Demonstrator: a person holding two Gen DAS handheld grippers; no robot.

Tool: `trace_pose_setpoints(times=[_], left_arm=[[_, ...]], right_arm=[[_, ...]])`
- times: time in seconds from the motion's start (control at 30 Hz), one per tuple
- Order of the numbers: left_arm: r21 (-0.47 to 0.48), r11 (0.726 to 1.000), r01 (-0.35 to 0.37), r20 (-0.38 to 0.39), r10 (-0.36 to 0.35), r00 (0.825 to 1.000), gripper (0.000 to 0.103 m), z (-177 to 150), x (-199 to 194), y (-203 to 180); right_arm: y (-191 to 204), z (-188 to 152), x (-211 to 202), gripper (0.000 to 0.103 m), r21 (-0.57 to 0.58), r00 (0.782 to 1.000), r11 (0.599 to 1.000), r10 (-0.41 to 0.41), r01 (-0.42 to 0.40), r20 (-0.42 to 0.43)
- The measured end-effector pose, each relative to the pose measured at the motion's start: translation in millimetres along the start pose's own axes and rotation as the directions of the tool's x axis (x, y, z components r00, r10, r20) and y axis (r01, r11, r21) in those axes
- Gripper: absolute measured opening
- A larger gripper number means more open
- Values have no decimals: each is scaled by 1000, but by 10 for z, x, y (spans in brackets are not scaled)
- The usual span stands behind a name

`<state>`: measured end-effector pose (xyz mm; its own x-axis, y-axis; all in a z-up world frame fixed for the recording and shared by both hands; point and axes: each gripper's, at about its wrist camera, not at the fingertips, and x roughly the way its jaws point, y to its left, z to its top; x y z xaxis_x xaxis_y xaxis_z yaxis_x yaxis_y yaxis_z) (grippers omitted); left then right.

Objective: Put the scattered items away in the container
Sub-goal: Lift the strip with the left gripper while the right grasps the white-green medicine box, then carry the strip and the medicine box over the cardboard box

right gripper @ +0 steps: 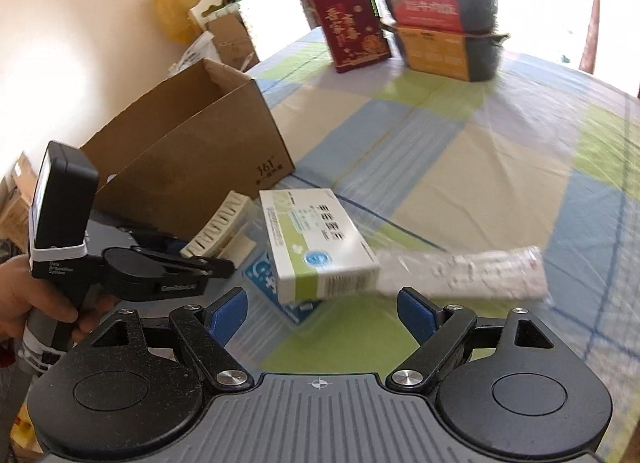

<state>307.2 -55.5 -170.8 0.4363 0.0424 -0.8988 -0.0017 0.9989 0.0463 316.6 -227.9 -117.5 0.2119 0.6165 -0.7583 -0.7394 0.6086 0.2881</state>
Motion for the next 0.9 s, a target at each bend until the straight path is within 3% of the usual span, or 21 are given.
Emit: trace_pose_setpoints(times=[0.3, 0.53, 0.57, 0.63, 0.83, 0.9], left_arm=[[4, 1000, 10, -3, -10, 1000, 22, 278, 202, -2], [-20, 1000, 10, -6, -10, 1000, 22, 364, 287, 13], [-27, 1000, 11, -6, -12, 1000, 22, 369, 289, 18], [-30, 999, 12, -3, -12, 1000, 22, 406, 323, 28], [-25, 1000, 10, 3, -10, 1000, 22, 405, 324, 38], [-34, 999, 9, 9, -9, 1000, 22, 230, 127, 84]], right_arm=[[-84, 344, 512, 87, -27, 997, 998, 58, -60, -57], [-132, 339, 780, 87, -14, 992, 997, 71, -72, -102], [-113, 324, 757, 76, -19, 994, 998, 62, -64, -95], [-67, 296, 671, 73, -27, 997, 999, 38, -40, -70], [98, 166, 300, 73, 22, 999, 999, -44, 44, 14], [148, 72, 145, 73, 67, 997, 995, -71, 69, 38]])
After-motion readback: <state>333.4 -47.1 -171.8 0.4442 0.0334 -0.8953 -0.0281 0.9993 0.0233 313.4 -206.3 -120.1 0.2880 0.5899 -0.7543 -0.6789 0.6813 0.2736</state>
